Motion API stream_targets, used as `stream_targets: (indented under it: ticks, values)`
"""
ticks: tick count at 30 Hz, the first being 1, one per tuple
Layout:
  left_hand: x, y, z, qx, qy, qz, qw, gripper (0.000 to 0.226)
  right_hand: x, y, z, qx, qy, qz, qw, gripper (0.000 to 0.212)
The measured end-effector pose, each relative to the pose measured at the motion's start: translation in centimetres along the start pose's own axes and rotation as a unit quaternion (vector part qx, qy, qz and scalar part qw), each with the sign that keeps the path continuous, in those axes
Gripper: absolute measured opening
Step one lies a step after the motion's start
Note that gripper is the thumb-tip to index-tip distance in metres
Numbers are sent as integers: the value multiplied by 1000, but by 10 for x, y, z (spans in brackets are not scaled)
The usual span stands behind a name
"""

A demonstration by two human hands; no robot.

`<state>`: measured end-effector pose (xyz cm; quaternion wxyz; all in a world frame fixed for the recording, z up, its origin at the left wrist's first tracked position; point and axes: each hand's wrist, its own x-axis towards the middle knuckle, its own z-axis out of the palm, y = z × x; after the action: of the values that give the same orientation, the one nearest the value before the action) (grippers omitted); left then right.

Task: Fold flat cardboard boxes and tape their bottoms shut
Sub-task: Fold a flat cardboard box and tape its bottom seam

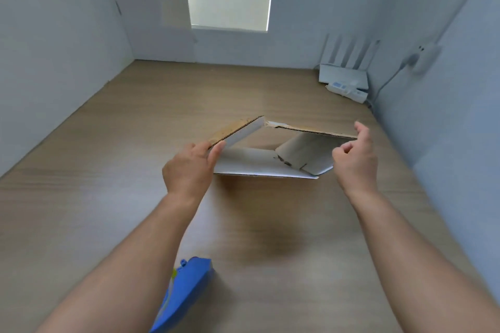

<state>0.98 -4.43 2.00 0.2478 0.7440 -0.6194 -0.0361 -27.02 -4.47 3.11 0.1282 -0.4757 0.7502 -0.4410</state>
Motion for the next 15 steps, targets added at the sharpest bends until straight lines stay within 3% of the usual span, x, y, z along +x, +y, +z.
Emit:
stream_targets:
  ticks: [3, 7, 9, 11, 14, 15]
  values:
    - [-20, 21, -15, -2, 24, 30, 999, 48, -6, 1, -16, -19, -1, 26, 999, 53]
    - [-42, 39, -38, -120, 43, 20, 992, 48, -23, 21, -37, -117, -29, 71, 990, 78]
    - [-53, 48, -47, -166, 58, 12, 984, 45, -30, 32, -45, -112, -61, 97, 987, 81]
    - [-65, 57, -54, -196, 71, 10, 978, 45, -34, 39, -53, -67, -97, 107, 987, 66]
    - [-82, 68, -61, -230, 73, -6, 970, 48, -35, 40, -65, -20, -112, 59, 992, 12]
    - [-88, 71, -64, -240, 74, -15, 968, 49, -34, 39, -69, -17, -109, 44, 993, 15]
